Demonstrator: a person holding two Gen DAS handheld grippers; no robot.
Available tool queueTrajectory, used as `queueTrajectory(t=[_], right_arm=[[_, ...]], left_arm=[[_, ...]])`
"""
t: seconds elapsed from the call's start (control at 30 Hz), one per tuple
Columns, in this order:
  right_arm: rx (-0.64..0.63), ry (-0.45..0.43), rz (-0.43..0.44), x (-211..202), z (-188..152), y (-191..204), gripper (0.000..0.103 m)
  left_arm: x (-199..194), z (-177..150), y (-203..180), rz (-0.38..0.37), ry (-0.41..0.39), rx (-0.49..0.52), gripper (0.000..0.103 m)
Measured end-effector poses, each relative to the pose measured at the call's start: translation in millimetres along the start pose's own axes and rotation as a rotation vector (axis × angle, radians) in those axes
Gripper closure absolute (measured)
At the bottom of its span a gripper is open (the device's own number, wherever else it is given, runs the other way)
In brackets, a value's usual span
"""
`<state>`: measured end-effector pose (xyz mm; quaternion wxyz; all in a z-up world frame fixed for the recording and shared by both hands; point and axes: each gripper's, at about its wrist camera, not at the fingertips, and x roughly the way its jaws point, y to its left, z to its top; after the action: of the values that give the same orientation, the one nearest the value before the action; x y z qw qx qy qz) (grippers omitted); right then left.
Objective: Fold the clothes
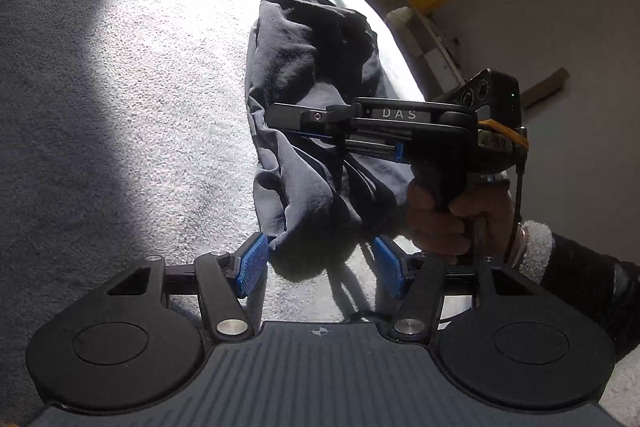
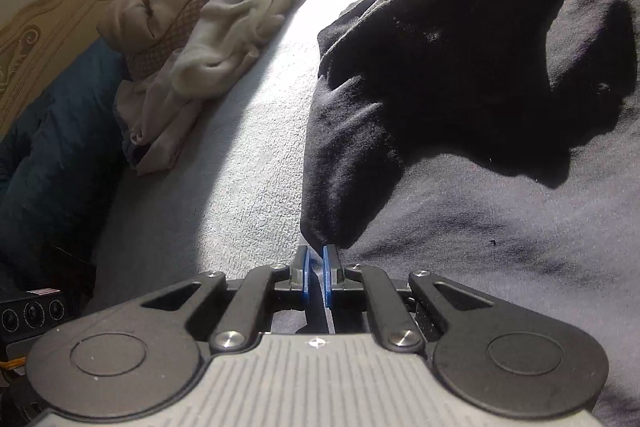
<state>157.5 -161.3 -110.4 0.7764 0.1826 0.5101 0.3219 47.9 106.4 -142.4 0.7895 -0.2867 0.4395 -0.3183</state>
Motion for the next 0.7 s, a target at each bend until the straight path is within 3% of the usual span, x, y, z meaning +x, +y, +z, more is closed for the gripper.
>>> queueTrajectory(t=[0.17,0.3,0.4,0.5,0.57,0.7], right_arm=[[0.021,-0.109,0.063,-35,2,4,0.095],[0.013,-0.211,0.057,-82,0,4,0.095],[-0.008,-0.269,-0.021,-114,-9,-4,0.095],[-0.038,-0.286,-0.138,-134,-24,-19,0.095],[-0.059,-0.297,-0.216,-148,-34,-30,0.095],[-0.046,-0.286,-0.383,-152,-54,-62,0.095]], left_arm=[[-19,1,-9,0.057,-0.055,0.066,0.044],[-16,10,-34,0.047,-0.119,0.195,0.044],[2,11,-51,0.021,-0.109,0.295,0.046],[30,9,-55,0.051,-0.079,0.374,0.046],[46,7,-45,0.104,-0.052,0.363,0.049],[52,2,-24,0.134,-0.037,0.318,0.053]])
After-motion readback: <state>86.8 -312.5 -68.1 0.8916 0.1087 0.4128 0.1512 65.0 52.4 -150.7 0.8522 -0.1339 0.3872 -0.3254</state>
